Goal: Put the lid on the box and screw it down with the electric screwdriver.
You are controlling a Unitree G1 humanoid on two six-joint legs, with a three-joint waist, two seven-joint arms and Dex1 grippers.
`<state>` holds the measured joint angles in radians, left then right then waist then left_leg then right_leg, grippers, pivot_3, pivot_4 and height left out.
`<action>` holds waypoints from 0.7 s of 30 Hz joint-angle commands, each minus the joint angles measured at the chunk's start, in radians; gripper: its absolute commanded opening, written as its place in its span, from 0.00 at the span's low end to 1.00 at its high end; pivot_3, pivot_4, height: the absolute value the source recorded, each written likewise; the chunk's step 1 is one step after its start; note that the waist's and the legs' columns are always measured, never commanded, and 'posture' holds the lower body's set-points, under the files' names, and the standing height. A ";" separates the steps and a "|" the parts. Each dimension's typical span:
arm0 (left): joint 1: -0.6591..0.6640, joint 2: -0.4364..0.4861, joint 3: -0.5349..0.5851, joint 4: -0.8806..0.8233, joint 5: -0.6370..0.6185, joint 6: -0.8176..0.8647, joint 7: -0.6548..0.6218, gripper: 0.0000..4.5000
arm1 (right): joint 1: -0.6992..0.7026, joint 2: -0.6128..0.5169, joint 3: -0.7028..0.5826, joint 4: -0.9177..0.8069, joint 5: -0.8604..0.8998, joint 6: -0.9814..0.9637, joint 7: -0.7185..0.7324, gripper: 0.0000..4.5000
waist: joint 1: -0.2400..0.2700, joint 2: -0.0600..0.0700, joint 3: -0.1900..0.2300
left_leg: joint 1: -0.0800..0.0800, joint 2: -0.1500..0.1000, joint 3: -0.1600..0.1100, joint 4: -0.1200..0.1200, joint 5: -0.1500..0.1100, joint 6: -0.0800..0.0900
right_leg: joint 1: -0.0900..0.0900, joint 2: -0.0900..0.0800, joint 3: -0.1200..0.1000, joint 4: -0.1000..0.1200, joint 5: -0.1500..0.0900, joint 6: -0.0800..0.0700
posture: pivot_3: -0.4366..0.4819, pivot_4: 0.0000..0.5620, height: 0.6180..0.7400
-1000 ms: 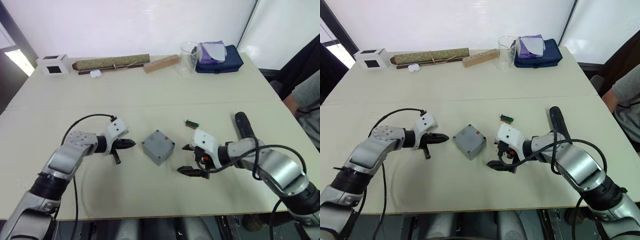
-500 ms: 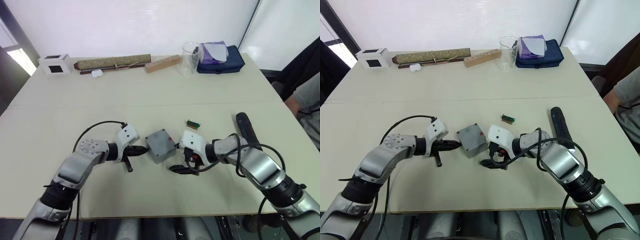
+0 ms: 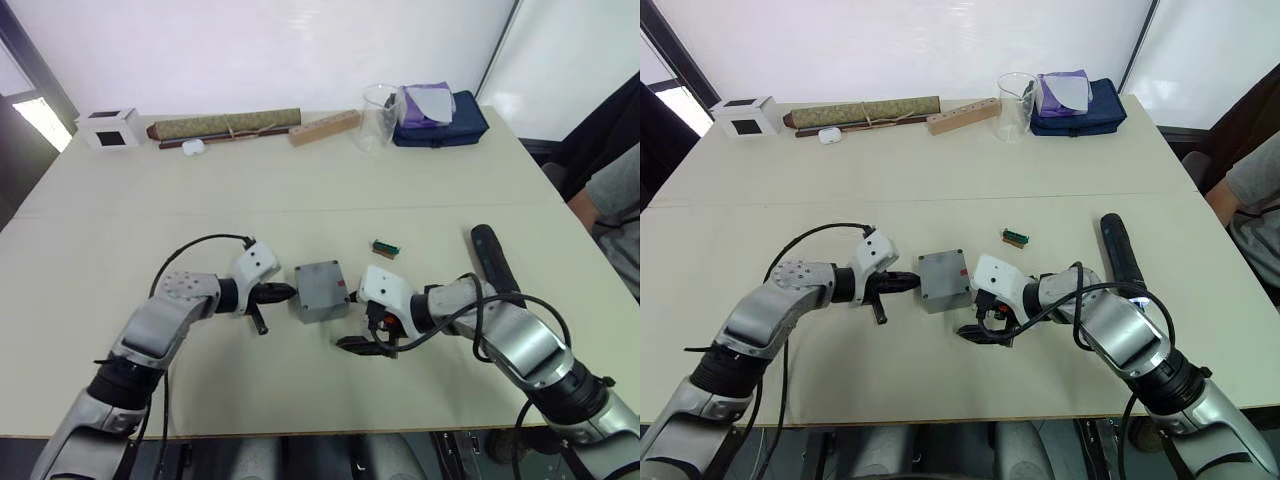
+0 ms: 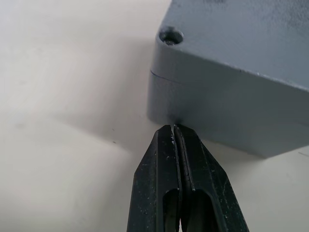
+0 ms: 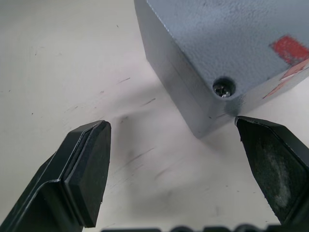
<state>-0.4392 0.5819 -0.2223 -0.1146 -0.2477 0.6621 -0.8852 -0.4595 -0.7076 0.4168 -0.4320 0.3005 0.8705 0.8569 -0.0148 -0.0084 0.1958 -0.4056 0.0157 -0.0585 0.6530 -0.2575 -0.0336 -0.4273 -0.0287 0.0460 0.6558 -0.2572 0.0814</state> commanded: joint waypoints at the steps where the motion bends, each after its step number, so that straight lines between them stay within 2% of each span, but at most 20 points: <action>1: -0.030 -0.016 -0.005 -0.001 0.004 -0.025 -0.004 0.00 | -0.004 0.016 -0.021 -0.055 0.019 0.004 0.001 0.99 | 0.000 0.000 0.000 | 0.000 0.000 0.000 0.000 0.000 0.000 | 0.000 0.000 0.000 0.000 0.000 0.000 | 0.48 0.27 1.00; 9: -0.030 -0.034 -0.001 0.006 0.021 -0.035 0.010 0.00 | 0.002 0.018 -0.024 -0.061 0.018 0.012 0.000 0.99 | 0.000 0.000 0.000 | 0.000 0.000 0.000 0.000 0.000 0.000 | 0.000 0.000 0.000 0.000 0.000 0.000 | 0.48 0.27 1.00; 12: -0.021 -0.011 0.018 -0.016 0.008 -0.019 -0.001 0.00 | -0.003 0.001 -0.040 -0.055 0.014 0.008 0.005 0.99 | 0.000 0.000 0.000 | 0.000 0.000 0.000 0.000 0.000 0.000 | 0.000 0.000 0.000 0.000 0.000 0.000 | 0.48 0.27 1.00; 18: -0.007 0.075 0.087 -0.059 -0.061 0.030 -0.066 0.00 | -0.010 -0.064 -0.176 -0.031 0.053 0.003 0.028 0.99 | 0.000 0.000 0.000 | 0.000 0.000 0.000 0.000 0.000 0.000 | 0.000 0.000 0.000 0.001 0.000 0.000 | 0.48 0.27 1.00; 21: -0.031 0.095 0.193 -0.062 -0.174 0.102 -0.102 0.00 | -0.016 -0.055 -0.342 0.043 0.136 0.015 0.038 0.99 | 0.000 0.000 0.000 | 0.000 0.000 0.000 0.000 0.000 0.000 | 0.000 0.000 0.000 0.001 0.000 0.000 | 0.48 0.27 1.00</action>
<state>-0.4432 0.6637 -0.1203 -0.1391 -0.3394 0.7225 -0.9629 -0.4573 -0.7613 0.1876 -0.4153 0.3815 0.8886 0.8822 -0.0151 -0.0086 0.1958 -0.4053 0.0158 -0.0584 0.6532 -0.2575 -0.0336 -0.4273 -0.0286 0.0460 0.6567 -0.2572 0.0814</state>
